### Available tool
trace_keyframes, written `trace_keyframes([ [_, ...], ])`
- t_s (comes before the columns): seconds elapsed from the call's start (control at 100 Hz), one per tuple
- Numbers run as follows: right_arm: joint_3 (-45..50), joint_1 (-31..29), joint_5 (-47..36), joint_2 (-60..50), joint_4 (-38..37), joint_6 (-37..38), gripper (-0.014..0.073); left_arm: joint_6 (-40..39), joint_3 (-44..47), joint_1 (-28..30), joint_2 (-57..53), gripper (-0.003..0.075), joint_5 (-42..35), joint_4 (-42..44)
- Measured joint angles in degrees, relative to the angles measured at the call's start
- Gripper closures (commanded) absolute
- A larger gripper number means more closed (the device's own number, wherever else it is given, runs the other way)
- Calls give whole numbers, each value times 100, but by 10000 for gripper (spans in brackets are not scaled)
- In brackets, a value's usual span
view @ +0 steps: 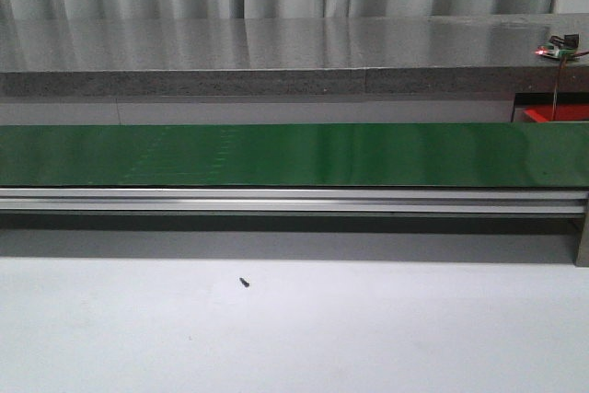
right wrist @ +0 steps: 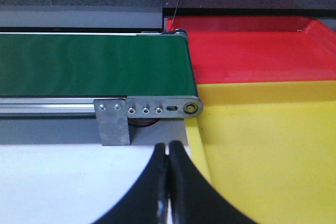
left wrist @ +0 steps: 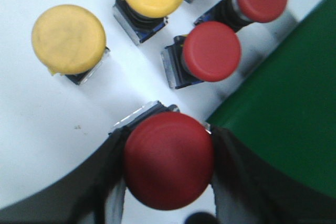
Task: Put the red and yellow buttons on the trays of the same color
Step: 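Grasp a red push-button with the left gripper, then set the red button on the near end of the green belt, release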
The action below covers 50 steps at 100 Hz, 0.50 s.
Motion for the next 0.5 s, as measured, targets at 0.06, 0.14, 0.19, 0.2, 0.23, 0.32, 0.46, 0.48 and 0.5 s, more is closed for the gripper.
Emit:
trace_keyframes([
  [0.06,0,0,0,0,0,0,660,75,0,0,-227,537,80,4],
  [0.14,0,0,0,0,0,0,660,125,0,0,-520,537,145,19],
  [0.19,0,0,0,0,0,0,660,147,0,0,-647,537,239,29],
  [0.2,0,0,0,0,0,0,660,160,-13,-10,-660,537,251,29],
  [0.23,0,0,0,0,0,0,660,187,-29,-27,-710,537,317,29],
  [0.32,0,0,0,0,0,0,660,298,-204,-167,-731,538,520,59],
  [0.46,0,0,0,0,0,0,660,335,-575,-451,-731,538,614,59],
  [0.48,0,0,0,0,0,0,660,335,-634,-491,-720,538,653,59],
  [0.5,0,0,0,0,0,0,660,345,-692,-518,-720,538,690,59],
])
